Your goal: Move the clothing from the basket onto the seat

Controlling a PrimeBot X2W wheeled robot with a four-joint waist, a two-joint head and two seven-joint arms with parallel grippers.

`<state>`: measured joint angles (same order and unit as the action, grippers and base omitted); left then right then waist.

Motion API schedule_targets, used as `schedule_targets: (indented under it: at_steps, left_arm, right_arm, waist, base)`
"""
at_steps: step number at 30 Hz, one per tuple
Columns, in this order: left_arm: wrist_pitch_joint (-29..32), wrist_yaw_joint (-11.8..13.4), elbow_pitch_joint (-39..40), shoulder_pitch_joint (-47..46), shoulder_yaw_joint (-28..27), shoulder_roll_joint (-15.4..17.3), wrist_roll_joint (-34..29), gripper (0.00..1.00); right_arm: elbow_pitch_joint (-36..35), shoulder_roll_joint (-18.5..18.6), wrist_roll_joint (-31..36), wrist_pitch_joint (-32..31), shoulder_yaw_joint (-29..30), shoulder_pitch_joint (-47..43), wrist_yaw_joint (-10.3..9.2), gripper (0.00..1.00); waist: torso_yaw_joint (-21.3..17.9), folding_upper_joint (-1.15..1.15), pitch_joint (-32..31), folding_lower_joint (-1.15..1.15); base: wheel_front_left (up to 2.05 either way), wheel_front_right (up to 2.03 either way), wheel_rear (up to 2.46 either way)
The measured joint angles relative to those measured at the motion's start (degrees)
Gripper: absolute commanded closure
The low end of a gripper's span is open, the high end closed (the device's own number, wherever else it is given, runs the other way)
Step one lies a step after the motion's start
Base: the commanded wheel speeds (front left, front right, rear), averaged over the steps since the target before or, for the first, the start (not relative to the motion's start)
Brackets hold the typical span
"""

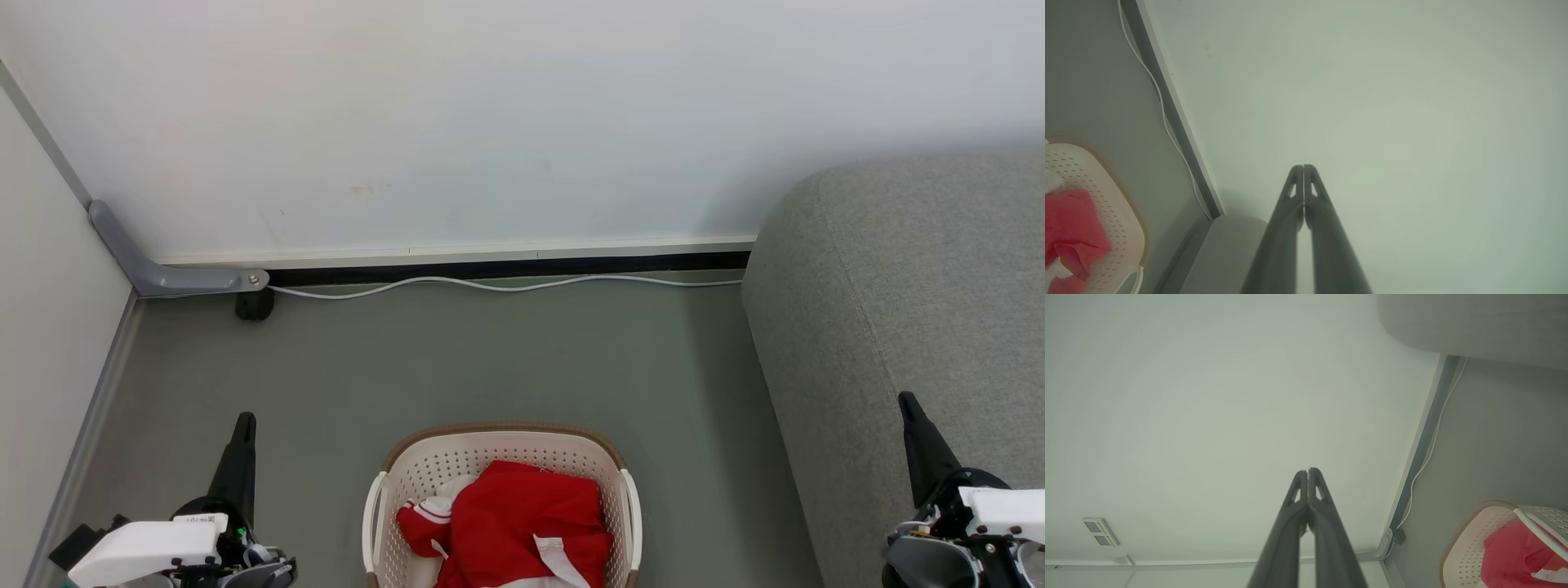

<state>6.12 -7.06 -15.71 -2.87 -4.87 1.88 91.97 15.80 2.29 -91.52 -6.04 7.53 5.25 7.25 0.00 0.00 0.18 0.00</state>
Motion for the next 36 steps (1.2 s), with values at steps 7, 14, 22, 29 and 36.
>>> schedule_targets:
  at_steps: [7, 14, 22, 29, 36]
  left_arm:
    - [0.0, 0.0, 0.0, 0.0, 0.0, 0.0, 0.0, 1.0]
    - [0.0, 0.0, 0.01, 0.0, 0.0, 0.0, 0.0, 1.0]
    - [0.0, 0.0, 0.01, 0.0, 0.0, 0.0, 0.0, 1.0]
    - [0.0, 0.0, 0.01, 0.0, 0.0, 0.0, 0.0, 1.0]
    - [0.0, 0.0, 0.01, 0.0, 0.0, 0.0, 0.0, 1.0]
  right_arm:
    - [0.0, 0.0, 0.0, 0.0, 0.0, 0.0, 0.0, 1.0]
    - [0.0, 0.0, 0.0, 0.0, 0.0, 0.0, 0.0, 1.0]
    - [0.0, 0.0, 0.0, 0.0, 0.0, 0.0, 0.0, 1.0]
    - [0.0, 0.0, 0.0, 0.0, 0.0, 0.0, 0.0, 1.0]
    - [0.0, 0.0, 0.0, 0.0, 0.0, 0.0, 0.0, 1.0]
  waist:
    - [0.0, 0.0, 0.0, 0.0]
    - [0.0, 0.0, 0.0, 0.0]
    - [0.0, 0.0, 0.0, 0.0]
    - [0.0, 0.0, 0.0, 0.0]
    - [0.0, 0.0, 0.0, 0.0]
  base:
    - [0.0, 0.0, 0.0]
    - [0.0, 0.0, 0.0]
    - [0.0, 0.0, 0.0]
    - [0.0, 0.0, 0.0]
    - [0.0, 0.0, 0.0]
